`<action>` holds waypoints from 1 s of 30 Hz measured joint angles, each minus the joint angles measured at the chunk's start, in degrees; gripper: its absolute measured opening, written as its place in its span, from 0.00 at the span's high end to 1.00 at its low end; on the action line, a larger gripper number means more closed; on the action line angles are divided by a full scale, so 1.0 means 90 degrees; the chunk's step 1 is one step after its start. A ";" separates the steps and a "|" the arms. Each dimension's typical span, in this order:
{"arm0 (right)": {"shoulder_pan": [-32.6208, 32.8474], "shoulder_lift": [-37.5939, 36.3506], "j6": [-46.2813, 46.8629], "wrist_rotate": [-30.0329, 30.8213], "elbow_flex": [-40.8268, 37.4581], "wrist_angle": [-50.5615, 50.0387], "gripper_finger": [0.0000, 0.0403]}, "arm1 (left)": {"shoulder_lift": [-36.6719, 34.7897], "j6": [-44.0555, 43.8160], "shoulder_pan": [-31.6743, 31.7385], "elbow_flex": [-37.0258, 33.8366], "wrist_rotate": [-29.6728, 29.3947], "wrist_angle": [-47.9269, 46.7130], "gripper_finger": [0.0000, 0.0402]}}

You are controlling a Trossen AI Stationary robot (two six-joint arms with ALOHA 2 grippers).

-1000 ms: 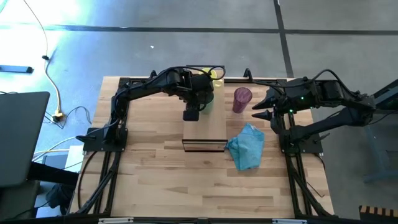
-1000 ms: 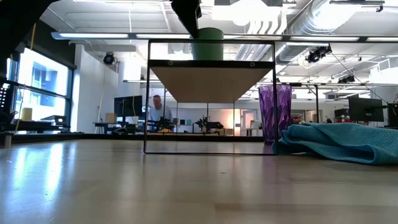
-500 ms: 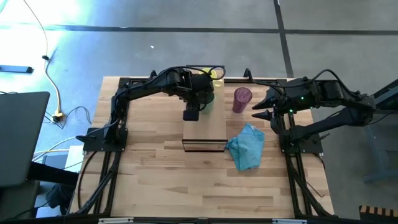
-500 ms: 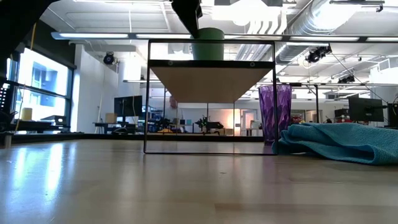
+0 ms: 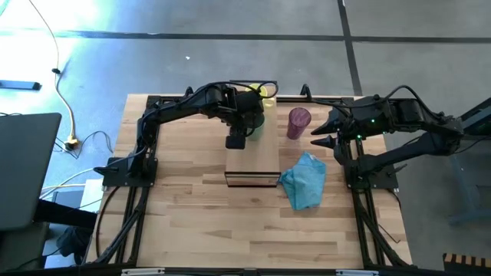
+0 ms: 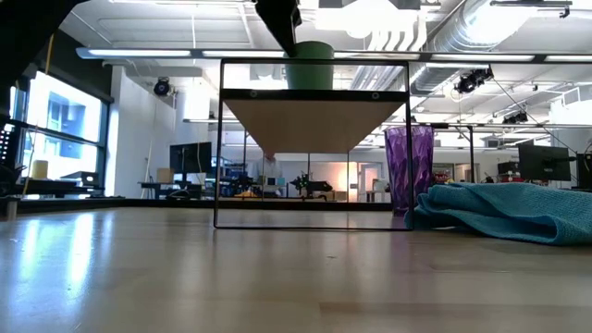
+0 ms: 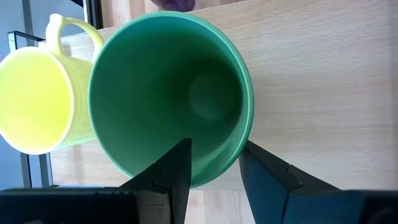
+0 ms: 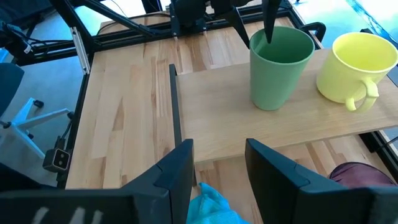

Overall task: Stack small to large cups/mugs on shelf
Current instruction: Put the green cup on the shelf

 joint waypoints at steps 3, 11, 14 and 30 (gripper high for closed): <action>0.0000 0.0002 0.0000 0.0000 0.0000 0.0000 0.66 | 0.0000 0.0022 0.0000 0.0000 0.0005 0.0004 0.68; -0.0002 0.0002 0.0000 0.0000 0.0000 0.0000 0.66 | 0.0000 0.0078 0.0000 0.0000 0.0009 0.0004 0.58; -0.0001 0.0001 0.0000 -0.0002 0.0000 0.0000 0.66 | 0.0000 0.0115 -0.0002 0.0000 0.0002 0.0013 0.55; -0.0002 0.0001 -0.0019 -0.0001 0.0000 0.0000 0.66 | -0.0012 0.0117 -0.0002 0.0000 0.0031 0.0120 0.54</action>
